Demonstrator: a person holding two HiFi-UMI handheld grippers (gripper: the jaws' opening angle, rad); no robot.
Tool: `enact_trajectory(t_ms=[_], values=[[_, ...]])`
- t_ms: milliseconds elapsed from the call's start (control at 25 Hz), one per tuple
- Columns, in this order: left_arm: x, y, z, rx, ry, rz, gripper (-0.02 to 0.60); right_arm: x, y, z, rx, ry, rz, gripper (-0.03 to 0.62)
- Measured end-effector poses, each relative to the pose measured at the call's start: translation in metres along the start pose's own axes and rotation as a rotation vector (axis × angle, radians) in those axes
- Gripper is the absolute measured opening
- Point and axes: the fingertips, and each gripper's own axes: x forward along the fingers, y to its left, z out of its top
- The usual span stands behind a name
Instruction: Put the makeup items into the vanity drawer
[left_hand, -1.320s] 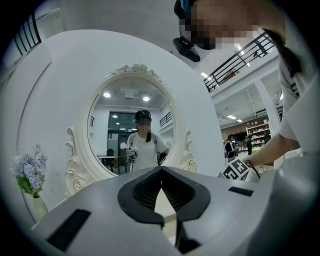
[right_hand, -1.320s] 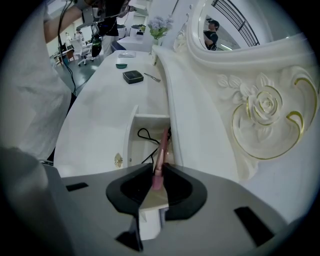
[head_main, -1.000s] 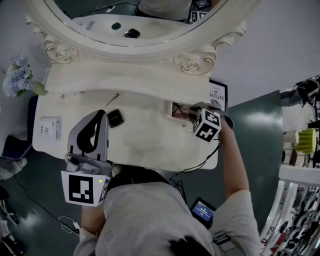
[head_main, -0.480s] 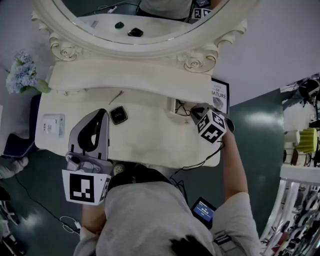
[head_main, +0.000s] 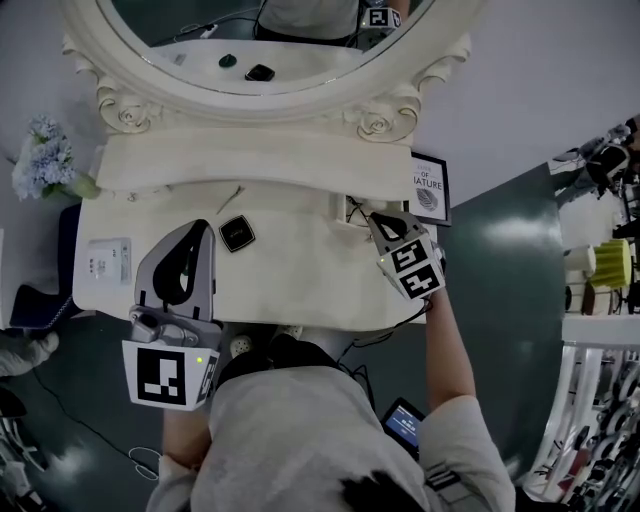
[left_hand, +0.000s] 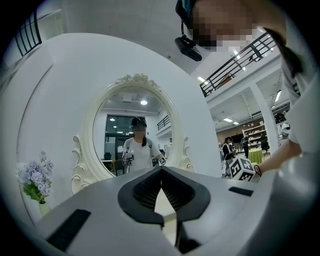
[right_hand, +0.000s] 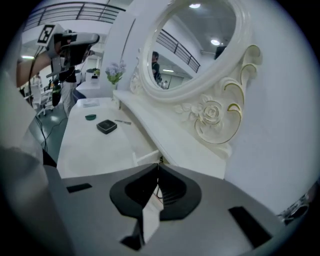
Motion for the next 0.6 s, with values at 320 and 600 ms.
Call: enact_trajectory(t_ms=[320,600], values=[[-0.01,0.007,0.006,-0.005,-0.009,-0.021,0.014,-0.032,0.013,0.032,0.287,-0.235,-0.068,0.021],[-0.018,0.009,0.011,-0.008,-0.028,-0.055,0.014,-0.072,0.038,0.074,0.412,-0.417,-0.1,0.023]])
